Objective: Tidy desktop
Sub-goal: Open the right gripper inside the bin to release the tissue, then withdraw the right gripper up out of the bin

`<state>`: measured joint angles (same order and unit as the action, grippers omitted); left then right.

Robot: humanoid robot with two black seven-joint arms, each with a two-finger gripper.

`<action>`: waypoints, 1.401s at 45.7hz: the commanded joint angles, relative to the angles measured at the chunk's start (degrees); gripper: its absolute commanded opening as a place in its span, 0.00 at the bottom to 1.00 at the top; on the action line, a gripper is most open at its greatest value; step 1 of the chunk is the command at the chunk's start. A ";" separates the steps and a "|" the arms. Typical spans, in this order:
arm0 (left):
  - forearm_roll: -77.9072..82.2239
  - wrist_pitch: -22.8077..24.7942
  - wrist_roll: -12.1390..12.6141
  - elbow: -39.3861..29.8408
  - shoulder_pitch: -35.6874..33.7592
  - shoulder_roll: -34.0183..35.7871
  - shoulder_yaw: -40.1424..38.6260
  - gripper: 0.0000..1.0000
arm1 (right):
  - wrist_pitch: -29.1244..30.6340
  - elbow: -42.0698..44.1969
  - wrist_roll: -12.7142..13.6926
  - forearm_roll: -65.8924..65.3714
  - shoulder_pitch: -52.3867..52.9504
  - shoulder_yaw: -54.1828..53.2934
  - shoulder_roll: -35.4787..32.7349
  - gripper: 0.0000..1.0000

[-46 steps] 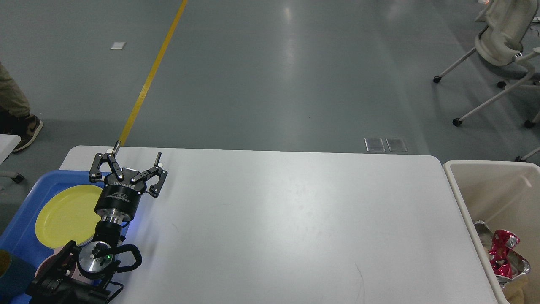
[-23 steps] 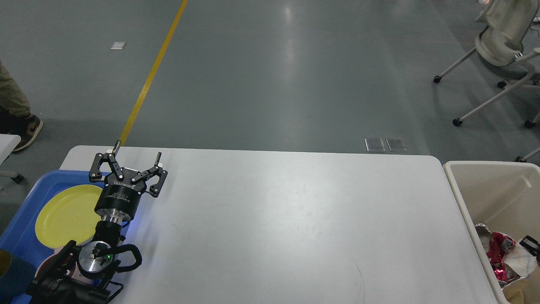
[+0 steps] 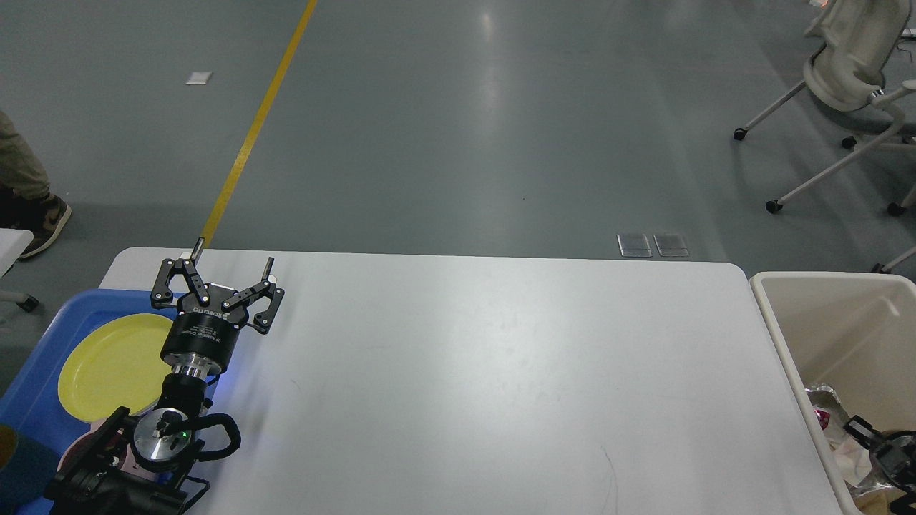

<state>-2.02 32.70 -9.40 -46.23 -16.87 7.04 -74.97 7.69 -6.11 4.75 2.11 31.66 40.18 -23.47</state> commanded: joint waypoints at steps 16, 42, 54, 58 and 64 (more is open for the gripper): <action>0.00 0.00 0.00 0.00 0.00 -0.01 0.00 0.96 | -11.38 -1.01 -0.26 -0.09 -1.51 -0.10 0.44 1.00; 0.00 0.00 0.00 0.00 0.00 -0.01 0.00 0.96 | -11.56 -1.27 -0.61 0.00 1.21 -0.27 -1.66 1.00; 0.00 0.00 0.00 0.00 0.00 -0.01 0.00 0.96 | -11.47 -5.67 -0.79 2.55 9.65 -19.14 -4.92 1.00; 0.00 0.00 0.00 0.00 0.00 -0.01 0.00 0.96 | -11.47 -6.72 -0.79 2.55 11.23 -37.23 -5.44 1.00; 0.00 0.00 0.00 0.00 0.00 -0.01 0.00 0.96 | -11.47 -13.39 -2.02 2.55 11.24 -65.00 -7.11 1.00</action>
<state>-2.02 32.70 -9.40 -46.23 -16.87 7.03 -74.97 -3.82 -13.91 3.84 4.68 42.74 -2.68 -29.27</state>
